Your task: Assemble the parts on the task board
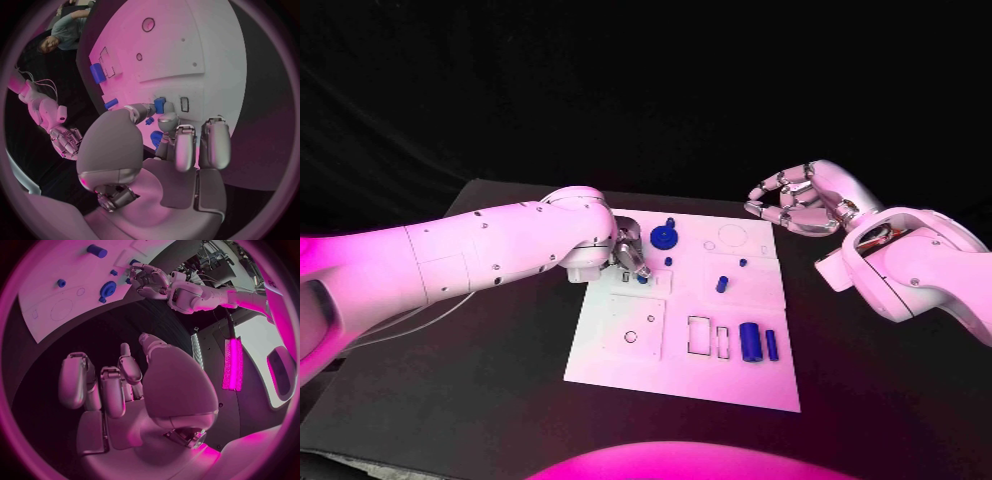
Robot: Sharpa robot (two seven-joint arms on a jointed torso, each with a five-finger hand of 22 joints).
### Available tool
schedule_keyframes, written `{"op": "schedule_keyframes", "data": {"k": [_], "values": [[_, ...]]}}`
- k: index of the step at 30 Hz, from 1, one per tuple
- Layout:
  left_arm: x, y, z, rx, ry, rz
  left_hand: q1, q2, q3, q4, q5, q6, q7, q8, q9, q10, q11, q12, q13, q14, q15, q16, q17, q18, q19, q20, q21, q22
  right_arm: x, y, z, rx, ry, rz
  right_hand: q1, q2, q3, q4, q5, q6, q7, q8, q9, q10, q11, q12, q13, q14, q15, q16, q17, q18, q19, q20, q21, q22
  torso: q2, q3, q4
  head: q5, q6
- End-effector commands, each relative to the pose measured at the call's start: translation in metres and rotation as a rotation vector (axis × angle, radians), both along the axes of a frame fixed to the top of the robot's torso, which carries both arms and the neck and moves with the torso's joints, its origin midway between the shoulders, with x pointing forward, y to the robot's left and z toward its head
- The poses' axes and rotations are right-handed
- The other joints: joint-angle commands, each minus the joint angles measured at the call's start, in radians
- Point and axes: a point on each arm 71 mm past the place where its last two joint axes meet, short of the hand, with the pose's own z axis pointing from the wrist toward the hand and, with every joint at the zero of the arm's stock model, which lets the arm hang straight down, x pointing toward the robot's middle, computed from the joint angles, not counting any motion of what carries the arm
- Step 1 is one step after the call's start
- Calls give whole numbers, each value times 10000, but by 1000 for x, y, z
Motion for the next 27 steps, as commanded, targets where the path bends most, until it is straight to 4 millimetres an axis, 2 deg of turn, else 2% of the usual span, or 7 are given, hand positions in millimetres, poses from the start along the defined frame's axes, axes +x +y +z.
{"op": "schedule_keyframes", "data": {"k": [1, 7, 17, 20, 23, 27], "values": [[-2, -5, -4, 9, 317, -139, -127, 4, 1842, -1919, -20, 141, -117, 31, -6, 100, 16, 65, 44, 905, -101, 43, 2057, -151, 79, 5, 72, 447, -1, 1, 1, -55, -88, 143, -124, -11, 55, 10, 43, -75, 11, 7, 11, -41, 1, -25, -3, 736, -100, -62, 1368, 87, -45, -10, -56, 1129, 25, -6, -13, -18, 16], [-1, -6, -5, -14, 282, -82, -273, 42, 1661, -1833, -92, 154, -165, 31, 20, 162, -20, 85, 107, 911, -131, 55, 2079, -158, 104, -4, 78, 474, -1, 1, 1, -55, -89, 137, -124, -11, 55, 10, 43, -75, 11, 7, 11, -41, 1, -25, -3, 736, -100, -62, 1368, 87, -45, -10, -56, 1129, 19, -5, -7, -57, -17], [0, -5, -6, 0, 295, -59, -738, -8, 728, -1425, -217, 277, -325, -44, 23, 265, -131, 147, 317, 932, -226, 95, 2160, -178, 174, -28, 80, 544, -1, 1, 1, -52, -99, 135, -147, -22, 63, 6, 55, -90, 7, 38, 26, -59, -4, -50, -34, 735, -105, -69, 1357, 90, -47, -14, -78, 1121, -5, -5, 21, -74, -34], [0, -3, -6, -2, 281, -25, -951, -38, 367, -1182, -246, 361, -330, -93, -7, 267, -138, 157, 365, 936, -231, 103, 2176, -181, 185, -35, 77, 554, -1, 1, 1, -50, -107, 135, -161, -25, 60, 11, 53, -95, 8, 42, 28, -55, -3, -47, -30, 733, -106, -74, 1348, 92, -49, -15, -87, 1118, -7, -5, 17, -72, -18], [0, -2, -6, -19, 252, 21, -1372, -88, -169, -728, -278, 475, -317, -147, -42, 282, -124, 189, 446, 943, -218, 116, 2205, -185, 201, -40, 75, 567, -1, 0, 1, -46, -115, 132, -161, -25, 60, 11, 53, -95, 8, 42, 28, -55, -3, -47, -30, 733, -106, -74, 1348, 92, -49, -15, -87, 1118, -1, -8, 13, -75, -1], [-1, 0, -7, -45, 205, 92, -1515, -98, -854, -340, -269, 550, -322, -238, -82, 271, -128, 186, 501, 944, -226, 120, 2211, -185, 206, -49, 63, 565, -1, 0, 1, -43, -122, 126, -182, -29, 56, 17, 51, -104, 9, 47, 31, -59, -1, -51, -36, 735, -106, -71, 1357, 92, -50, -15, -93, 1116, 5, -9, 6, -81, 22]]}}
